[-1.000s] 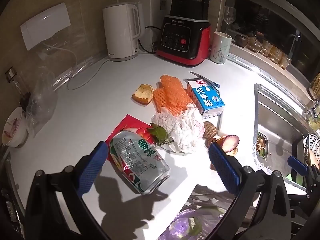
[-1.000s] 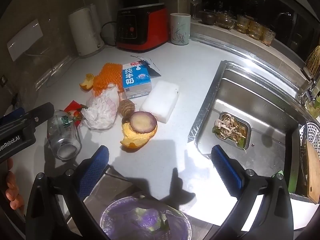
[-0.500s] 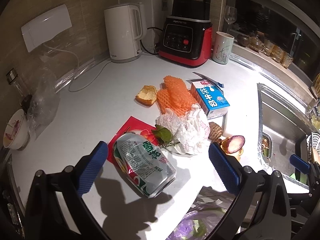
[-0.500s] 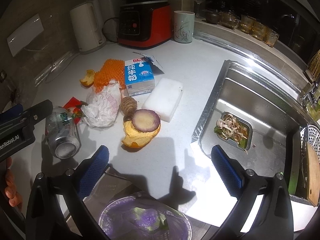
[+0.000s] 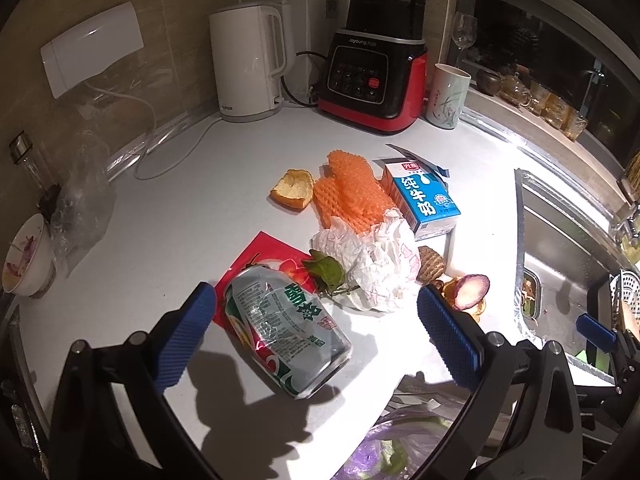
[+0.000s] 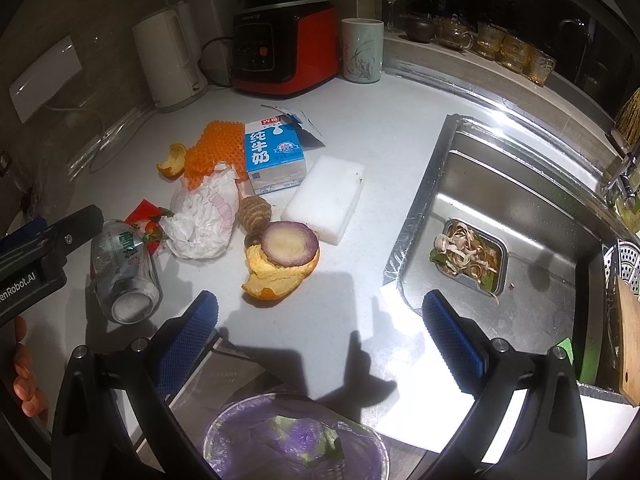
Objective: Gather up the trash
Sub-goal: 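Move the right gripper toward the white sponge block on the counter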
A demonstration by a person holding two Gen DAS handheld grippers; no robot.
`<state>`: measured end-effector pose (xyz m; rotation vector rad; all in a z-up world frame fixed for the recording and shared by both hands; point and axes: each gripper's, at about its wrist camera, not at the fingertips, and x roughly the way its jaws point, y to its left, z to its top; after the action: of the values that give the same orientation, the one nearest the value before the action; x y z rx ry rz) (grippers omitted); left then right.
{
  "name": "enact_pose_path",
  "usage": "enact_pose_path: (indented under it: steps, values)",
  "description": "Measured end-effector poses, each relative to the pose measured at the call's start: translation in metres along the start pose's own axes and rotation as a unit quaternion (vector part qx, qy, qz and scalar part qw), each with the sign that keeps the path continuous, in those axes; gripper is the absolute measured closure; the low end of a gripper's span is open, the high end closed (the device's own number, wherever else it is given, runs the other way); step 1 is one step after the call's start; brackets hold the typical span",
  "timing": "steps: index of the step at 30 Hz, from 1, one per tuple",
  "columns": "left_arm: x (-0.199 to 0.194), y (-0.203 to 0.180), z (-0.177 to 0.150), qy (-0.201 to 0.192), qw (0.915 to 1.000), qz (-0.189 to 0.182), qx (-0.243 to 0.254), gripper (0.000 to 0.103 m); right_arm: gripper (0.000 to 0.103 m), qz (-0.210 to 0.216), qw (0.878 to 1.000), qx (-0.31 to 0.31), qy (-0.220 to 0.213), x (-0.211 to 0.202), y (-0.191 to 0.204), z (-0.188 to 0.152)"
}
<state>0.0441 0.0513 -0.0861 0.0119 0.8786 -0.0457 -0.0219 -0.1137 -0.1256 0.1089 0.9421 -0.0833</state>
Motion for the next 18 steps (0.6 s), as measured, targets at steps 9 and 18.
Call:
enact_pose_path:
  steps: [9, 18]
  values:
    - [0.009, 0.009, -0.002, 0.006, 0.9999, 0.009, -0.001, 0.006, 0.002, 0.008, 1.0, 0.008, -0.002, 0.009, 0.0, 0.001]
    - [0.021, 0.042, -0.017, 0.007, 0.9996, 0.013, -0.024, 0.006, 0.002, 0.011, 1.0, 0.001, -0.012, 0.037, -0.003, 0.003]
